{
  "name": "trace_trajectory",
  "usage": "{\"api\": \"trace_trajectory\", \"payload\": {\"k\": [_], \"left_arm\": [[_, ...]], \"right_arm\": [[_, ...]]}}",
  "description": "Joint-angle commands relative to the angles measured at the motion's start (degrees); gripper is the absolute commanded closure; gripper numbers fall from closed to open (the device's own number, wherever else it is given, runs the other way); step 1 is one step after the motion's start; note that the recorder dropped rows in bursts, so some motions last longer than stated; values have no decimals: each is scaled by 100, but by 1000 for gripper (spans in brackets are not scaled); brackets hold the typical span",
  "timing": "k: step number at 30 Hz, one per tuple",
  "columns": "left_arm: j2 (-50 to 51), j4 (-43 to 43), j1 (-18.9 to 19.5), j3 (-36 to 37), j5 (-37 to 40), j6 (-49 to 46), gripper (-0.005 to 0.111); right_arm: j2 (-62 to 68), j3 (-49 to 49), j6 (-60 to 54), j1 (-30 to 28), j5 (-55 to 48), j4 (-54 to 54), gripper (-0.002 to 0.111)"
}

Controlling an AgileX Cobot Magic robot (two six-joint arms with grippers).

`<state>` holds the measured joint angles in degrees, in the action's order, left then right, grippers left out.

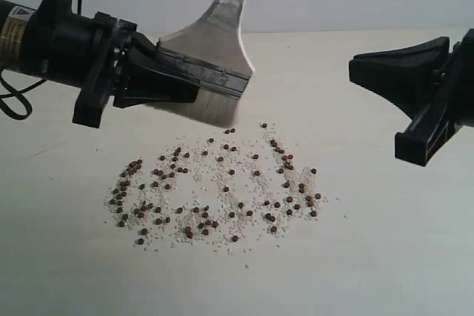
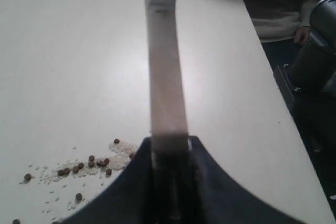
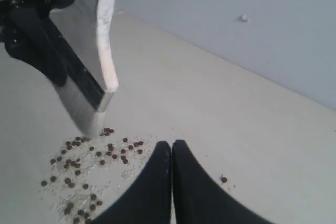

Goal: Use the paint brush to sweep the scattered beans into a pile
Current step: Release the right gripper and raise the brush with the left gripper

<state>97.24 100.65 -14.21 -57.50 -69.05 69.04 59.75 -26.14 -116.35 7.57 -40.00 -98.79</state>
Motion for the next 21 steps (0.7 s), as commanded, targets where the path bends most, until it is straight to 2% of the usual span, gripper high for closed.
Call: {"api": "trace_trajectory", "payload": {"k": [1,2,4,6,8,9,10,11,13,16,18,21], "left_arm": [[-49,-132,233,73,-92,29,107],[-49,-94,242,88,-92,-40,107],[-49,-70,242,98,-92,-120,107],[-49,-70,242,98,-92,-120,107],[-49,-70,242,98,-92,-120,107],[-49,-70,242,98,-92,-109,107],[-49,-70,242,98,-92,-98,107],[-49,-70,242,98,-92,-98,107],[-49,-70,242,111,-92,-98,107],[-49,-70,242,152,-92,-189,107],[-49,-70,256,180,-92,-286,107],[-49,-70,281,189,-92,-367,107]], "right_arm": [[593,-575,1840,-24,886,899,108],[793,-811,2699,-24,973,1735,108],[1274,-1409,5478,-24,854,4236,108],[1821,-2164,8253,-24,32,6794,108],[2217,-2740,10002,-24,-769,8611,108],[2401,-3007,11099,-24,-999,9793,108],[2433,-3047,11675,-24,-937,10457,108],[2411,-3003,12173,-24,-543,11159,108],[2201,-2652,12900,-40,787,11676,108],[1792,-1803,14057,-111,3671,12390,108],[1727,-1243,14244,-159,5642,12648,108],[1787,-705,14455,-159,7279,12860,108]]}}
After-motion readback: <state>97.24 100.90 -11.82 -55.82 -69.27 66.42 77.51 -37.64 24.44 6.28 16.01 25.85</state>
